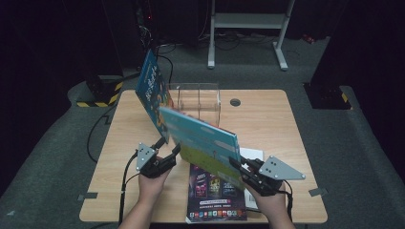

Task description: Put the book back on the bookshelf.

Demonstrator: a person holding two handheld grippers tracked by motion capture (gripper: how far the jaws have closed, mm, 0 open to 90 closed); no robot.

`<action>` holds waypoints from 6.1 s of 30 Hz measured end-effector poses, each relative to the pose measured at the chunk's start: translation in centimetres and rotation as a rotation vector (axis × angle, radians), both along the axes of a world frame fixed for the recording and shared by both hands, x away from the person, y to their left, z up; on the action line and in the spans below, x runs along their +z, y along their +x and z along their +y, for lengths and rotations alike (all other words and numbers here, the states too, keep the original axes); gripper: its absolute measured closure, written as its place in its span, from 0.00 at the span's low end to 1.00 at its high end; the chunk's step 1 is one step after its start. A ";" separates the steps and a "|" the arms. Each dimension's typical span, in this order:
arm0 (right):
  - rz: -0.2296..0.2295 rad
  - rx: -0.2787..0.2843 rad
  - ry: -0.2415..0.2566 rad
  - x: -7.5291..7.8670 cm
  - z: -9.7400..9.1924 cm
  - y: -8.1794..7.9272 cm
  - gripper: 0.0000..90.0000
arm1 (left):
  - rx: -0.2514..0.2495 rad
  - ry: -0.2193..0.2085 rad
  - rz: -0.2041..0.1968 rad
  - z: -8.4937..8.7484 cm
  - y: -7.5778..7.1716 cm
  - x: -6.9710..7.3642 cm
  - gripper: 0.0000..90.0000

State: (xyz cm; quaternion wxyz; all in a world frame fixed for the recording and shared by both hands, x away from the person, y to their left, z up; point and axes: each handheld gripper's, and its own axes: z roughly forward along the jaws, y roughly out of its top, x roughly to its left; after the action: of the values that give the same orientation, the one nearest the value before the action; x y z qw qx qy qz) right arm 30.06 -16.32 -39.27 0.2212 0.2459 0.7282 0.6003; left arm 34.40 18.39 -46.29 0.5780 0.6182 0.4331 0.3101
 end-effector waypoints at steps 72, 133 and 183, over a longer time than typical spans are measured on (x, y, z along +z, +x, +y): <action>-0.061 -0.182 0.020 -3.0 5.5 -3.7 0.83 | -0.209 0.043 -0.083 -3.0 -6.2 5.9 0.29; -0.031 -0.072 -0.009 -3.9 9.2 -4.8 0.78 | -0.183 -0.006 0.011 -1.9 -4.8 5.3 0.33; 0.018 -0.061 -0.061 -5.1 13.3 -2.4 0.69 | -0.199 -0.065 0.048 0.1 -4.3 5.2 0.34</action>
State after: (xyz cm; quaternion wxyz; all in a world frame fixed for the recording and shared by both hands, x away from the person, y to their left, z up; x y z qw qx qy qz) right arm 27.70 -3.06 -44.38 0.2401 0.2669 0.7402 0.5685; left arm 30.12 18.47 -41.10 0.6154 0.6463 0.3929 0.2220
